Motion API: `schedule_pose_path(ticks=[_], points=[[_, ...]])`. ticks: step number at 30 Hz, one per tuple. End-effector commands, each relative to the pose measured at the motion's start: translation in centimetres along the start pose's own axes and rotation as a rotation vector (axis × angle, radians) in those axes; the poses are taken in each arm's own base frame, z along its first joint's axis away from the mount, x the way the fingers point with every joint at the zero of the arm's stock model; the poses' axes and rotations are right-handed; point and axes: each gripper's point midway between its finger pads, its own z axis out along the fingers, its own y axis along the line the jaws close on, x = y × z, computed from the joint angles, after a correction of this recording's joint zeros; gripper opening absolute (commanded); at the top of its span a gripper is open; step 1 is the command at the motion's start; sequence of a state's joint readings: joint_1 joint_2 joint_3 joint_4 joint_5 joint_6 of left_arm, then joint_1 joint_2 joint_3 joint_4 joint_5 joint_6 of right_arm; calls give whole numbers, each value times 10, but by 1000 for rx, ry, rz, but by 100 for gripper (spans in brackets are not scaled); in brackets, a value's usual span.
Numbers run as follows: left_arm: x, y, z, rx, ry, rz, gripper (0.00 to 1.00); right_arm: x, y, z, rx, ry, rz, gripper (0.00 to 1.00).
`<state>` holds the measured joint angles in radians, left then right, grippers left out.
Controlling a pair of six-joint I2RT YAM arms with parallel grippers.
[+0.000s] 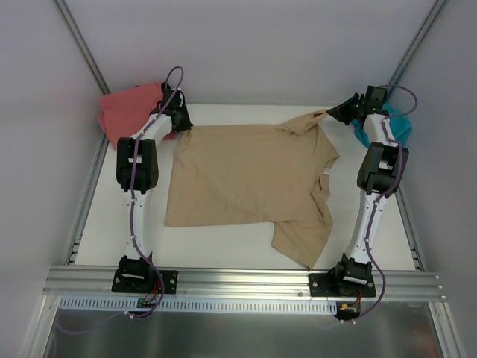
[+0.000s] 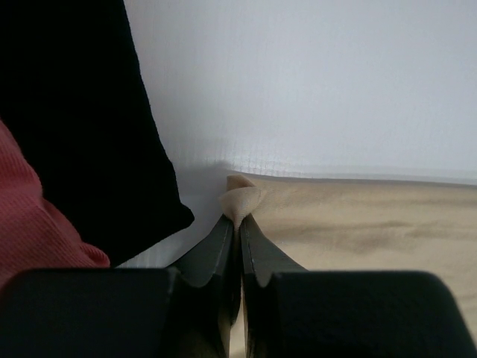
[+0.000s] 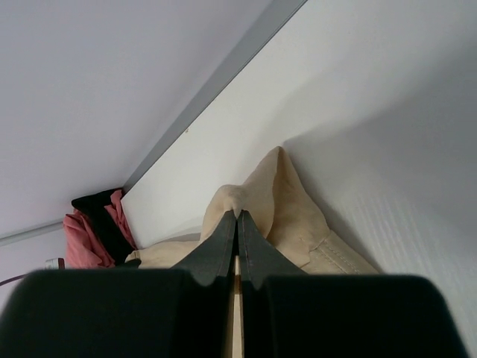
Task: Fold and stack the t-shirts
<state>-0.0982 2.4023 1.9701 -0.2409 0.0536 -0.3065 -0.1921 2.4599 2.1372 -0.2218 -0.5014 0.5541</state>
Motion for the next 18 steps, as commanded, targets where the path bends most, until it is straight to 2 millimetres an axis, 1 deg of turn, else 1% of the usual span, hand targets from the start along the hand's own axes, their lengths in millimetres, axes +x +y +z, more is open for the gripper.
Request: schedule_pose_path(ticks=[1, 6, 7, 8, 9, 10, 11, 13, 15, 16, 17, 18], points=[[-36, -19, -29, 58, -83, -7, 4, -21, 34, -29, -44, -67, -60, 0], [-34, -18, -28, 55, -78, -14, 5, -15, 30, -24, -45, -46, -52, 1], [-34, -18, -28, 54, -80, -14, 6, -16, 32, -24, -55, -44, -52, 1], [-35, -18, -28, 54, -81, -15, 6, -15, 33, -24, -61, -37, -53, 5], [-35, -18, -28, 54, -81, -15, 6, -16, 37, -25, -72, -35, -58, 45], [-35, -18, -28, 54, -81, -17, 5, -16, 38, -26, -69, -32, -59, 90], [-35, -19, -28, 56, -82, -16, 5, -14, 36, -28, -53, -24, -61, 99], [-36, -19, -29, 56, -85, -18, 6, -11, 38, -35, -42, -21, -72, 100], [-36, -19, -29, 56, -85, -19, 6, -4, 35, -41, -29, -3, -88, 100], [-36, -19, -29, 57, -83, -21, 6, 7, 24, -40, -1, 24, -82, 99], [-37, -20, -30, 58, -86, -22, 7, 12, 30, -46, -5, 28, -110, 100], [-36, -19, -31, 58, -85, -22, 9, 17, 28, -48, 1, 38, -114, 99]])
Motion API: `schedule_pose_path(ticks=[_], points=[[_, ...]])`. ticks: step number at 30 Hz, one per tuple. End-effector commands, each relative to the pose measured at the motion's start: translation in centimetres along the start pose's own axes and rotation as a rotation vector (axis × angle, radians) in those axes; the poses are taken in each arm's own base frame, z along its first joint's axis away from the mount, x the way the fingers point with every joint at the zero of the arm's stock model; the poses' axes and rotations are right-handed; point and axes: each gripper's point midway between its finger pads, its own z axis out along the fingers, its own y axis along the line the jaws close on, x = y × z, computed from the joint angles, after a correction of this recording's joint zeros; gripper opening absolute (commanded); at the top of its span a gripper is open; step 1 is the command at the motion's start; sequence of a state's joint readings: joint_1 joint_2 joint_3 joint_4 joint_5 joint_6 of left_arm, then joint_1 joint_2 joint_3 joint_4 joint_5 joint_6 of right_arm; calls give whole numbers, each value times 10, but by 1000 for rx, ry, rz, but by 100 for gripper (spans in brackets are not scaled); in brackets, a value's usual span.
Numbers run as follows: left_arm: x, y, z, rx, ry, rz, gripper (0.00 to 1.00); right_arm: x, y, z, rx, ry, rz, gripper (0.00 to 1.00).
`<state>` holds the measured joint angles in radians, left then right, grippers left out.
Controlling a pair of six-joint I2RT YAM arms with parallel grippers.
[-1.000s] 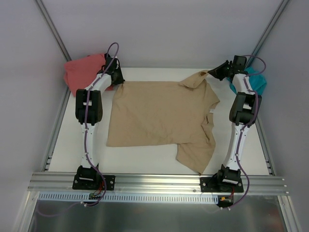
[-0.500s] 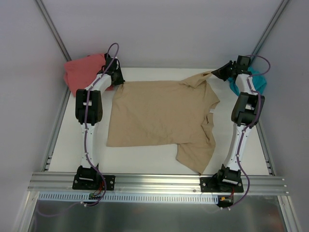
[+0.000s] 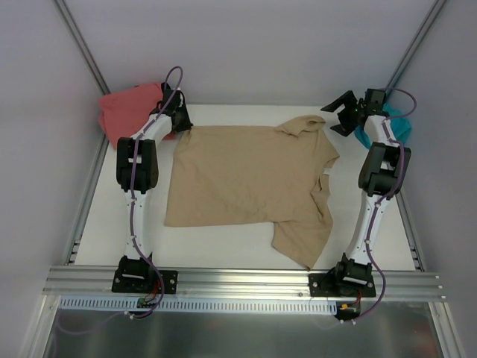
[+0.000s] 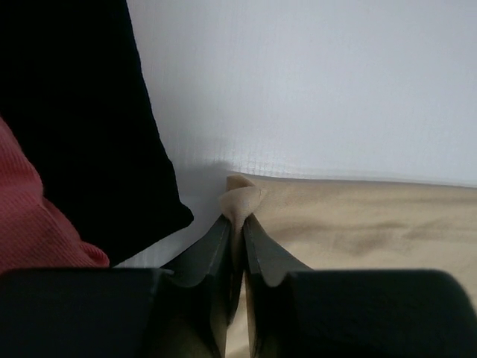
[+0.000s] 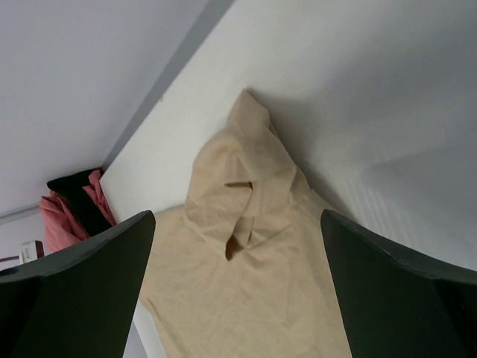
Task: Fold and stack the t-shirts
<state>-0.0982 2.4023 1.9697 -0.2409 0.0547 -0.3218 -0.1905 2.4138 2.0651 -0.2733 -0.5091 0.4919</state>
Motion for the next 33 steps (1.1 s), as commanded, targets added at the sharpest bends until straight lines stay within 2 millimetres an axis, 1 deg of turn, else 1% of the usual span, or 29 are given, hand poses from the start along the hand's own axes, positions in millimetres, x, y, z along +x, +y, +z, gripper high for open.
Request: schedule_pose_path(ticks=[1, 2, 3, 4, 5, 6, 7, 8, 9, 10, 11, 12, 13, 14, 15, 16, 17, 18, 19, 20, 21, 22, 25, 27, 28, 30, 33], points=[[-37, -19, -32, 57, -85, -7, 13, 13, 33, -38, -25, 10, -84, 99], [-40, -21, -35, 59, -93, -10, 22, 17, 38, -44, -32, 16, -95, 100], [-41, -21, -37, 60, -95, -9, 39, 23, 39, -45, -28, 28, -106, 99], [-43, -22, -40, 58, -99, -12, 94, 31, 41, -46, -27, 43, -110, 100], [-46, -21, -45, 41, -106, -20, 99, 37, 44, -51, -22, 47, -113, 99], [-51, -19, -50, 25, -119, -23, 99, 39, 46, -55, -19, 45, -125, 100], [-50, -17, -54, 9, -121, -26, 99, 46, 50, -56, -16, 51, -134, 100], [-61, -21, -65, 15, -155, -27, 99, 50, 53, -60, -15, 53, -140, 99], [-67, -23, -72, 21, -174, -25, 99, 53, 56, -61, -16, 58, -140, 99], [-64, -23, -75, 19, -175, -18, 99, 60, 58, -60, -14, 73, -143, 100], [-78, -29, -90, 37, -222, -15, 99, 65, 59, -59, -11, 81, -145, 99], [-82, -31, -96, 43, -235, -12, 99, 73, 53, -57, 1, 98, -137, 99], [-84, -31, -101, 43, -241, -4, 99, 82, 53, -54, 7, 116, -140, 100], [-91, -35, -112, 51, -262, 1, 99, 86, 49, -51, 19, 125, -136, 99], [-94, -37, -118, 54, -268, 9, 99, 96, 39, -47, 39, 147, -126, 99], [-101, -37, -130, 52, -289, 15, 99, 104, 34, -43, 55, 160, -126, 100], [-106, -36, -135, 39, -307, 20, 99, 109, 29, -41, 66, 168, -122, 100], [-111, -39, -142, 44, -323, 30, 99, 118, 19, -37, 86, 186, -114, 100], [-119, -41, -154, 50, -347, 33, 99, 122, 11, -35, 107, 189, -112, 99], [-123, -43, -160, 57, -359, 37, 99, 126, 5, -33, 124, 199, -107, 99], [-129, -47, -168, 67, -375, 39, 99, 132, -6, -30, 145, 217, -96, 99], [-135, -50, -178, 76, -392, 42, 99, 134, -12, -29, 163, 218, -95, 99], [-148, -57, -198, 95, -433, 54, 99, 140, -27, -27, 206, 227, -97, 99], [-153, -58, -206, 97, -451, 65, 99, 140, -32, -27, 226, 224, -107, 100], [-154, -59, -210, 97, -454, 67, 98, 136, -35, -26, 245, 210, -118, 100], [-157, -60, -217, 101, -464, 72, 99, 135, -42, -27, 274, 218, -135, 100], [-157, -60, -226, 99, -469, 85, 99, 122, -50, -30, 300, 193, -146, 99]])
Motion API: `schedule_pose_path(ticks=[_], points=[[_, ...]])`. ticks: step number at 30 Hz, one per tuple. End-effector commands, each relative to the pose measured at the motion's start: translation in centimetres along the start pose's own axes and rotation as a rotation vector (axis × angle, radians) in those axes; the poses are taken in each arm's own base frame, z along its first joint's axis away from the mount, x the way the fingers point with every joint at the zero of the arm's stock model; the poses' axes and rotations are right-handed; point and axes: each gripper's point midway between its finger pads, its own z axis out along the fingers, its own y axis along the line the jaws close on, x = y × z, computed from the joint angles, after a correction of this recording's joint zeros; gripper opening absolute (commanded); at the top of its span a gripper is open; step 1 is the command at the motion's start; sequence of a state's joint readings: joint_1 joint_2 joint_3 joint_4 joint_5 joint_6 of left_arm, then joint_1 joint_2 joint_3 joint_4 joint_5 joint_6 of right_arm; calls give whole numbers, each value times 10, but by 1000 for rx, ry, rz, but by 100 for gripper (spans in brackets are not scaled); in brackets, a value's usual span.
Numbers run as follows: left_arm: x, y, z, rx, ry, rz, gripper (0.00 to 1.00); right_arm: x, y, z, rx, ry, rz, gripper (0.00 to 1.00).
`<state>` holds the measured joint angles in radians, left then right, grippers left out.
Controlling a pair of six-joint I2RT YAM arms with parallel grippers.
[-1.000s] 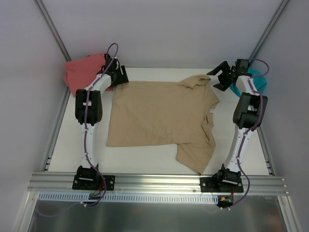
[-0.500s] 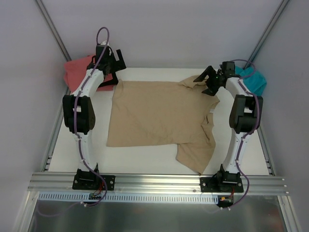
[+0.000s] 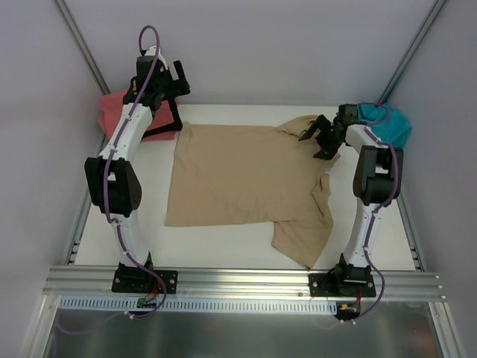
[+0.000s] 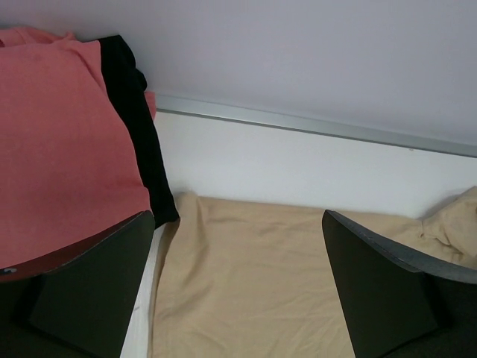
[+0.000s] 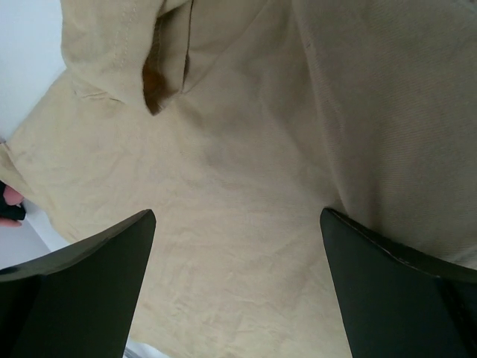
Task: Fold and stack the t-shirts
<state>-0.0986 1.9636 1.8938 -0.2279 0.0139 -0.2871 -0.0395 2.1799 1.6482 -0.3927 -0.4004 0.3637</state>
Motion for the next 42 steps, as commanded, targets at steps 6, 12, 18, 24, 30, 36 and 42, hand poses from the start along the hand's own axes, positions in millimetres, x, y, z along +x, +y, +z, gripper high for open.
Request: schedule_pose_path(ticks=[6, 12, 18, 24, 30, 36, 42], points=[[-58, -12, -51, 9, -135, 74, 99, -42, -41, -21, 114, -105, -32, 99], [-54, -7, -62, 3, -130, 81, 99, -55, -53, -35, 124, -129, -31, 100], [-34, -5, -56, 21, -89, 66, 99, -61, -44, -46, 84, -150, -13, 100], [10, -24, -15, 149, 46, -28, 99, -82, 9, -83, -38, -234, -24, 99], [68, -19, 51, 184, 190, -74, 99, -106, 46, -109, -100, -267, -48, 100], [111, -15, 100, 189, 273, -203, 97, -123, 61, -133, -143, -317, -30, 99], [144, -9, 119, 199, 346, -270, 96, -145, 55, -117, -165, -319, 7, 100]])
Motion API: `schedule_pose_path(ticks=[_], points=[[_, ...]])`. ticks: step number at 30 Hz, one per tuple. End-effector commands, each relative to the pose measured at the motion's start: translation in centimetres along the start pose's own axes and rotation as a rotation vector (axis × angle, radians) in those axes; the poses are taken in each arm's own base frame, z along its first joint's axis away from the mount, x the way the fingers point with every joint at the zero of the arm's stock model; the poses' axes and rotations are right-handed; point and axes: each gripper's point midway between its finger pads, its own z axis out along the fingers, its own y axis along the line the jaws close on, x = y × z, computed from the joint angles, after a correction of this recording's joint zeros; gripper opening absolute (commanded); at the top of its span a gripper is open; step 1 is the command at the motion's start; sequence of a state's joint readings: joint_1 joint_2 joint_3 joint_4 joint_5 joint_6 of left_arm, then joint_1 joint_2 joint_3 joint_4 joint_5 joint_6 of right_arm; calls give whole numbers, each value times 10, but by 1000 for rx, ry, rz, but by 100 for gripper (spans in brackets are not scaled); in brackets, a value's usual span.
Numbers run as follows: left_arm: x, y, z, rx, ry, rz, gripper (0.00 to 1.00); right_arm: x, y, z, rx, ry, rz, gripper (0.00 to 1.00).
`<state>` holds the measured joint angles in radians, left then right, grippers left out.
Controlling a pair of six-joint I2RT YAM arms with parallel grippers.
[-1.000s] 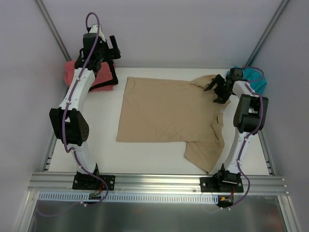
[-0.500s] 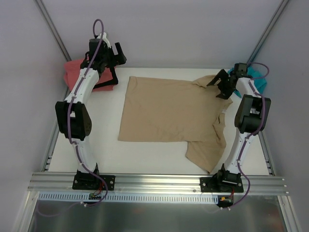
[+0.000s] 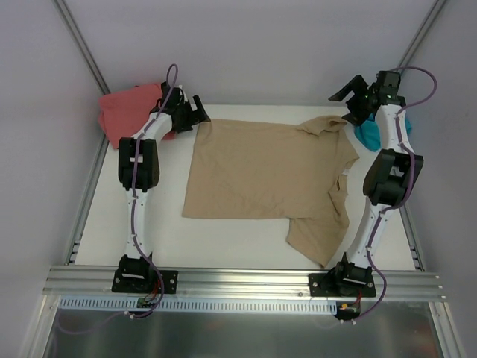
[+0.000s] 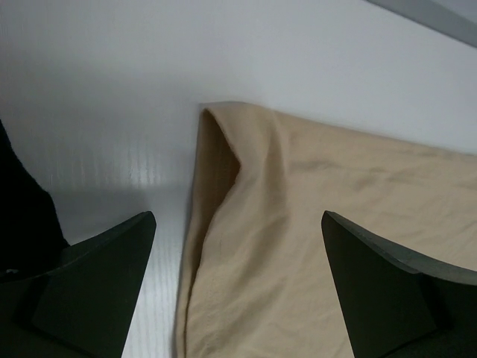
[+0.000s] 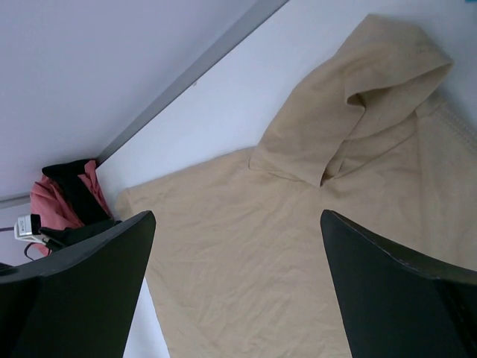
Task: Fold and stack the t-shirts
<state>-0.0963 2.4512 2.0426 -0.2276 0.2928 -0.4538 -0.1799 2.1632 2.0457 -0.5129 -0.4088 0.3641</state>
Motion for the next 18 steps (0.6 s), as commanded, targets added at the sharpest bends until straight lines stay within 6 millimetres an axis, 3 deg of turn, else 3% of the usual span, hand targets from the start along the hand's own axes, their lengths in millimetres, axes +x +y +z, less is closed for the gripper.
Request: schedule_pose_path(ticks=[1, 6, 18], points=[[-32, -24, -13, 94, -57, -36, 96, -19, 5, 3, -37, -22, 31, 99], [-41, -24, -13, 118, -75, 17, 96, -32, 0, 22, -49, -29, 51, 100], [-53, -6, 0, 20, -100, 187, 96, -36, -6, 22, -69, -35, 65, 100]])
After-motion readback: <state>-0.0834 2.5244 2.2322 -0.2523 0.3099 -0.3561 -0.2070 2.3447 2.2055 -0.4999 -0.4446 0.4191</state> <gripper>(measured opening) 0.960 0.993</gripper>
